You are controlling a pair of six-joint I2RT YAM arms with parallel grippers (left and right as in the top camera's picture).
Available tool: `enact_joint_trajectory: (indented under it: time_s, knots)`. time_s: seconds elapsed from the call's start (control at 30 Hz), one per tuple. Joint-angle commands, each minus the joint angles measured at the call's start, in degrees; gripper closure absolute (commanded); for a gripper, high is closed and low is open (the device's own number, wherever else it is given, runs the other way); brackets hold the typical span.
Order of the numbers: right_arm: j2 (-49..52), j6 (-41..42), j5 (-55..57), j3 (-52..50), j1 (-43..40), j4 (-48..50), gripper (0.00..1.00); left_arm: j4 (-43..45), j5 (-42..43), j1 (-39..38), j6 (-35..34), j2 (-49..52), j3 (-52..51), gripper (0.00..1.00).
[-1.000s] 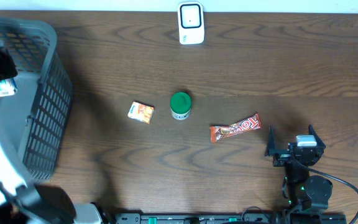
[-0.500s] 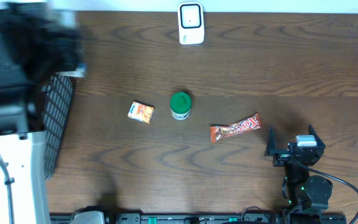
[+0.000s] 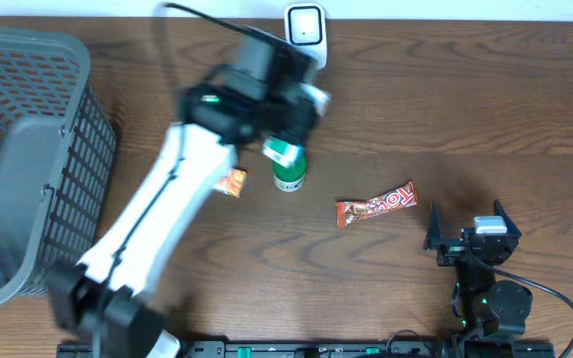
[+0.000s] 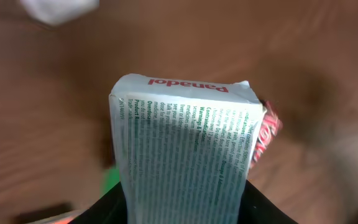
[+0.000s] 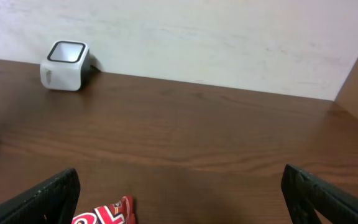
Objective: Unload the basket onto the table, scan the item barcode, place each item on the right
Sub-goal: 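Carry the Panadol box toward the scanner and release it on the table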
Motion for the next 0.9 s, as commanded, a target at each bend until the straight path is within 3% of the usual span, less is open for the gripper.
enact_joint_trajectory:
  time_s: [0.0, 0.1, 0.2, 0.27, 0.47, 0.6, 0.63, 0.87]
  knots:
    - [0.0, -0.6, 0.1, -0.1, 0.5, -0.2, 0.01, 1.5, 0.7, -5.2, -1.2, 4.4, 0.9, 0.56]
    - [0.0, -0.6, 0.1, -0.1, 0.5, -0.2, 0.01, 4.6, -0.4, -8.6, -1.1, 7.4, 0.9, 0.55]
    - [0.0, -0.6, 0.1, -0.1, 0.5, -0.2, 0.01, 6.4, -7.3, -10.6, -1.6, 9.9, 0.9, 0.55]
    - [0.0, -0.6, 0.1, -0.1, 0.5, -0.2, 0.01, 7.8, -11.7, -11.3, -4.5, 12.0, 0.9, 0.55]
    - [0.0, -0.6, 0.1, -0.1, 0.5, -0.2, 0.01, 15.5, -12.1, -11.3, -13.6, 18.8, 0.9, 0.55]
    - [0.0, -0.6, 0.1, -0.1, 0.5, -0.2, 0.01, 23.1, -16.6, -11.1, -26.9, 23.4, 0.9, 0.55]
    - [0.0, -0.6, 0.1, -0.1, 0.5, -0.2, 0.01, 25.2, -20.6, -11.1, -36.7, 25.1, 0.9, 0.55]
    - [0.0, -0.6, 0.1, -0.1, 0.5, -0.2, 0.01, 24.8, -28.1, -11.1, -75.3, 27.8, 0.9, 0.5]
